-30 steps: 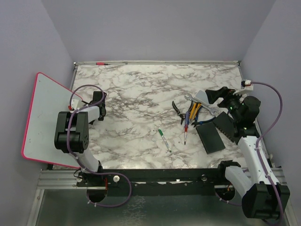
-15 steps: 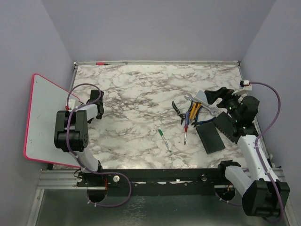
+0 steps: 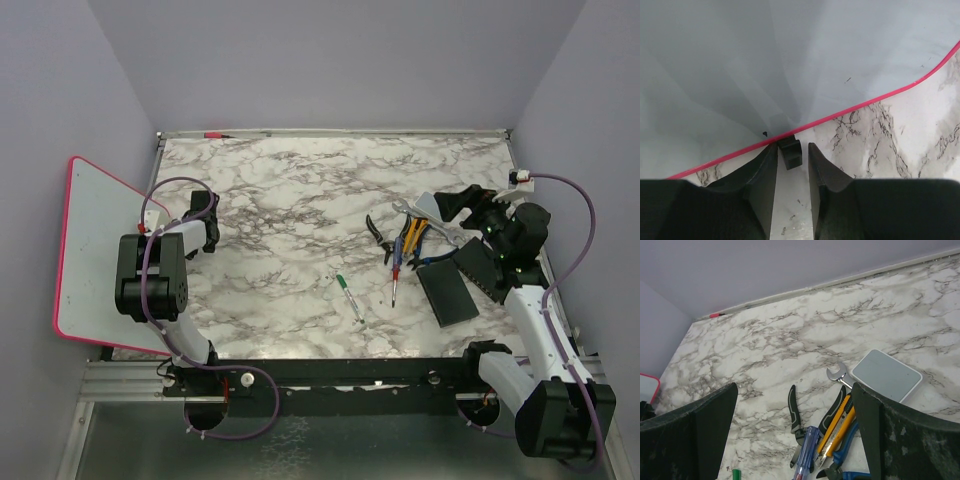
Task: Write a sentence on the whiteboard
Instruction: Move the whiteboard stand to the center of the board.
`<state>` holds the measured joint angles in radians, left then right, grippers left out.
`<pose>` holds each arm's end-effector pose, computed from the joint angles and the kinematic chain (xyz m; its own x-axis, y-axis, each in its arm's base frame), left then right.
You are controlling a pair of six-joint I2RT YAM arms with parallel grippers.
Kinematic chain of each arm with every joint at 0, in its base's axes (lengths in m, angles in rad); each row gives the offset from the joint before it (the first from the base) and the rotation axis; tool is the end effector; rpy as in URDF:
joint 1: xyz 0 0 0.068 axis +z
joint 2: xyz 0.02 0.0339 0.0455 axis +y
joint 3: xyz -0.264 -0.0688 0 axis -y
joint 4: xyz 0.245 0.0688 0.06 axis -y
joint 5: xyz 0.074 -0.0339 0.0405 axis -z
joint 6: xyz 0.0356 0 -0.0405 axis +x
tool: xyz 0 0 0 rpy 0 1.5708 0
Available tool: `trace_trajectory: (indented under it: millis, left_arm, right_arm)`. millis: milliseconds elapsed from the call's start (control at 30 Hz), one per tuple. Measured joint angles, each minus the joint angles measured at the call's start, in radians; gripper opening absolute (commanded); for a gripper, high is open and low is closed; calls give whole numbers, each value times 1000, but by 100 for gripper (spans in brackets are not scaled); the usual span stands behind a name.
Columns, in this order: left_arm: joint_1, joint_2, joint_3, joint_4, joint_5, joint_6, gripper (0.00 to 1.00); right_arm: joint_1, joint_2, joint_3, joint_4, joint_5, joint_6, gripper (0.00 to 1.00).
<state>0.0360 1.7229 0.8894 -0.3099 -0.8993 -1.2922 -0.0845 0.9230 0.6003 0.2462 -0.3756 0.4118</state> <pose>0.3078 0.0390 0.1459 0.0832 -0.5956 -0.7990 -0.9697 0.1363 -0.2026 0.2192 -0.0055 0.2950 -0.1842 0.3893 -0.9025 -0.2316 0.8752 0.4248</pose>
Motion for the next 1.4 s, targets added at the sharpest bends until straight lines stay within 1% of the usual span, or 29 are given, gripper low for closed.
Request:
trace_trajectory:
  millis: [33,100,300,400,700,967,1400]
  left_arm:
    - [1,0,0,-4,1,2,29]
    - [2,0,0,-10,2,5,25]
    - [3,0,0,-15,11,8,6]
    - [1,0,0,-17,11,10,1]
    - [-19,0,0,-22,0,16,0]
    - [-97,0,0,-44,-15,50,0]
    - [-165,7,1,-67,-67,67,0]
  right_arm:
    - [0,0,0,0,0,0,100]
    - [0,0,0,0,0,0,100]
    - [0,0,0,0,0,0,100]
    - [0,0,0,-1,0,0,100]
    - [0,-1,0,-1,1,0,100]
    - [0,-1,0,-1,1,0,100]
    - [0,-7,0,-4,2,-1,100]
